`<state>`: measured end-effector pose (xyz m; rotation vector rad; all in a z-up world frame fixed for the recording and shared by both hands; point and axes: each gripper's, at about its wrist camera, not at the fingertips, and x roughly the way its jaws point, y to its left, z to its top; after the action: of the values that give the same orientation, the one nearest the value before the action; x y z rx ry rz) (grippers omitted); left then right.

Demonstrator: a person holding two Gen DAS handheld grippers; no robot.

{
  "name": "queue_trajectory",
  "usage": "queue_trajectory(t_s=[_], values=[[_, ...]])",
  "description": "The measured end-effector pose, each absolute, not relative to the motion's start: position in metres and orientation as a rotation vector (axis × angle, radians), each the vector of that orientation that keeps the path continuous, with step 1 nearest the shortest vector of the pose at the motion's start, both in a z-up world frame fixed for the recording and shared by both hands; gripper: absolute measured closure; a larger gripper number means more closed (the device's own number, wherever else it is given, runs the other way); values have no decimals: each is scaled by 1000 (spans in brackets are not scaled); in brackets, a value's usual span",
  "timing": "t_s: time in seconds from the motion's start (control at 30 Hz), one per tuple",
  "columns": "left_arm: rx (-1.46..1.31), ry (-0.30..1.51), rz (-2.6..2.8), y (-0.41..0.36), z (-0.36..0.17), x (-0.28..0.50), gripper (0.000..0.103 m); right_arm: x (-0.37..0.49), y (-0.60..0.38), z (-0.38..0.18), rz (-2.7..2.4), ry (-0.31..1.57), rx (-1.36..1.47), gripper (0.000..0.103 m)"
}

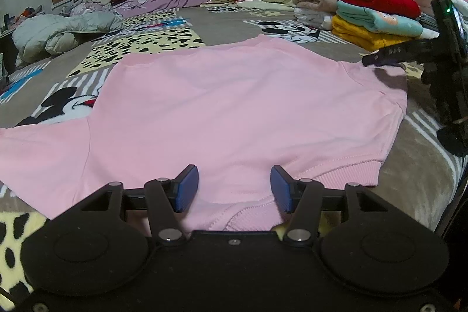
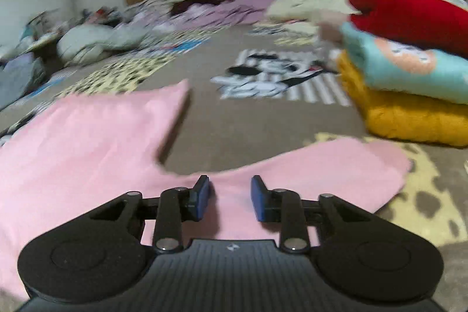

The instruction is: Fold clothes

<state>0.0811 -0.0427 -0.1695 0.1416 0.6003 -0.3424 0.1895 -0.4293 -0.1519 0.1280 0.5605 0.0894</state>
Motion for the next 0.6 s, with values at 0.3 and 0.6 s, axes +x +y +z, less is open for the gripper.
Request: queue_trajectory(t_s=[0.3, 0.6], values=[[137, 601, -347, -41, -169, 81, 49, 195, -433, -160, -32, 577, -8, 70], [27, 506, -280, -6, -140, 78, 49, 172, -435, -148, -3, 505, 75, 60]])
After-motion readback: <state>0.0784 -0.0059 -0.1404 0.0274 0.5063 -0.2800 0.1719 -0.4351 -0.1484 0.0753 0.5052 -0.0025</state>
